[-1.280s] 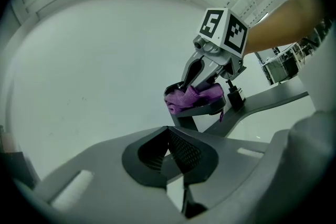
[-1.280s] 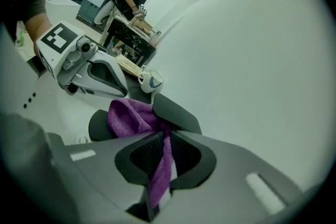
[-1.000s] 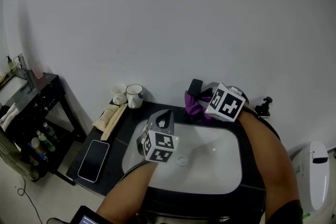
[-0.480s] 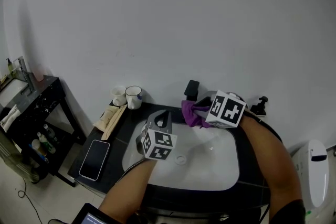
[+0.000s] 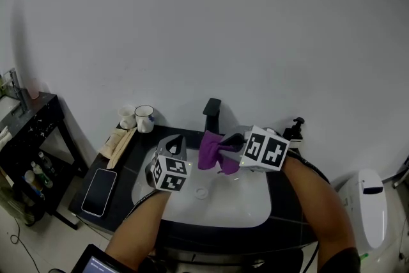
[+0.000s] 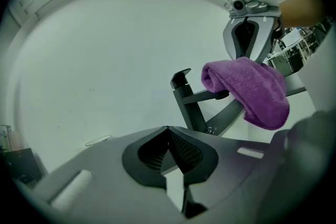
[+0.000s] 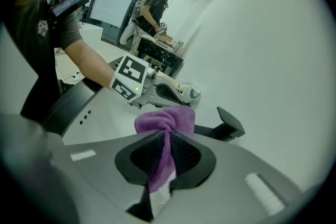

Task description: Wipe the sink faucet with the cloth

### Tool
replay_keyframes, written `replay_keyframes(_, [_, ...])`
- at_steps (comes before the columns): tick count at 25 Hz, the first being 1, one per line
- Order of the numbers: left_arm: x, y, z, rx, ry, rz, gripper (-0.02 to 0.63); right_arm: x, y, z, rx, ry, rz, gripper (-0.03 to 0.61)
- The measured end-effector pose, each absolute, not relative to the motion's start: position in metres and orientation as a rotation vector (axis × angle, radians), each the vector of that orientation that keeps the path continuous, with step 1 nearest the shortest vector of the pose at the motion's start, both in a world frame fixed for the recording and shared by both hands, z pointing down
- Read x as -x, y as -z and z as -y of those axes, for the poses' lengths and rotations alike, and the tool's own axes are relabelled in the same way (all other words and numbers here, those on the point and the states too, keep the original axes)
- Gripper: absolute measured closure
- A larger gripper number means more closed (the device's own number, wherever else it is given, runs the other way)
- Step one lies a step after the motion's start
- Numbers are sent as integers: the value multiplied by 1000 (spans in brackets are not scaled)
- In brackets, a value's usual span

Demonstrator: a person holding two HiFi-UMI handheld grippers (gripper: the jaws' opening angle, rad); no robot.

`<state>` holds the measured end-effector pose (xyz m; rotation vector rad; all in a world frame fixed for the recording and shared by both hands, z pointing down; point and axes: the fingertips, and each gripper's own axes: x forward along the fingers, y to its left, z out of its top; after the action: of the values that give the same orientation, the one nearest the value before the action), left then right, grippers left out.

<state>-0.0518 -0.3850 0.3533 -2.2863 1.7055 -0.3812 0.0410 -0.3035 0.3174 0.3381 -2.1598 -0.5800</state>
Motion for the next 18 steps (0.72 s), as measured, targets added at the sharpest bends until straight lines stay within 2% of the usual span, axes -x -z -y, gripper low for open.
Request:
replay_keyframes(8, [57,-359,382,2298,399,-1723,597,-79,-329,315,-527,576,2142,541])
replay_keyframes(18, [53,-359,383,2322,381,-1711,597,-120,-284,412,-1166,425,2273,541])
